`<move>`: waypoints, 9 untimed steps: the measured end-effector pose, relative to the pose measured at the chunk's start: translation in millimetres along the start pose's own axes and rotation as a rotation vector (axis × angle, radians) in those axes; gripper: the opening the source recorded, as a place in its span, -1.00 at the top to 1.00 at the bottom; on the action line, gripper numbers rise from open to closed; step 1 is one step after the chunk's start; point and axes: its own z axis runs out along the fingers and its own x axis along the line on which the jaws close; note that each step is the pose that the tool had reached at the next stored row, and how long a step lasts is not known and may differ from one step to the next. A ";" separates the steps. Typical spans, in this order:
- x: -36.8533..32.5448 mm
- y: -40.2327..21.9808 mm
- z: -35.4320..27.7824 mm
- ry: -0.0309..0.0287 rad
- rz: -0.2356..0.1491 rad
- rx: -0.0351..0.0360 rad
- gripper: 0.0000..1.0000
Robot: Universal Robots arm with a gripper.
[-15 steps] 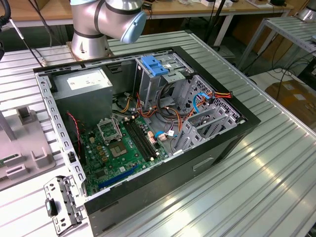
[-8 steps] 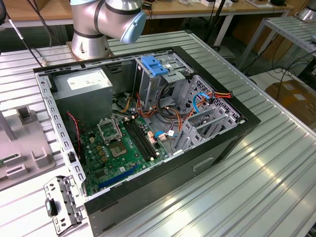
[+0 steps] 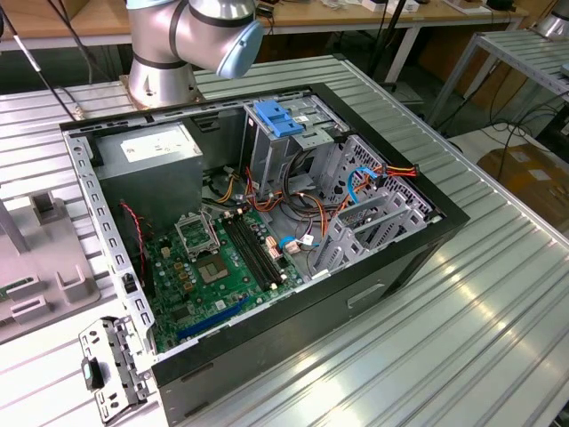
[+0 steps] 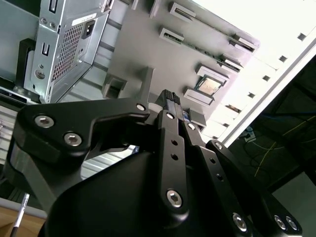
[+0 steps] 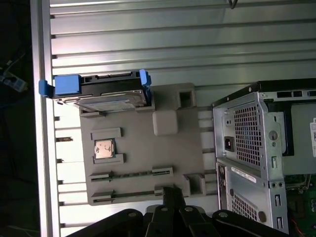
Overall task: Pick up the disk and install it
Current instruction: 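Reach for the disk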
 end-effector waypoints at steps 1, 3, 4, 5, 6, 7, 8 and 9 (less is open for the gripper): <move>0.7 0.3 0.1 0.0000 0.000 0.0000 0.79; 1.5 1.3 0.3 0.0000 0.000 0.0001 0.79; 1.8 2.1 0.4 0.0000 0.000 0.0000 0.79; 2.0 3.0 0.5 0.0000 0.000 0.0000 0.79; 2.3 3.9 0.6 0.0000 0.000 0.0000 0.79; 2.5 4.7 0.7 0.0000 0.000 0.0000 0.79; 2.7 5.4 0.8 0.0001 0.000 0.0001 0.79; 3.1 6.7 1.0 0.0001 0.000 0.0001 0.79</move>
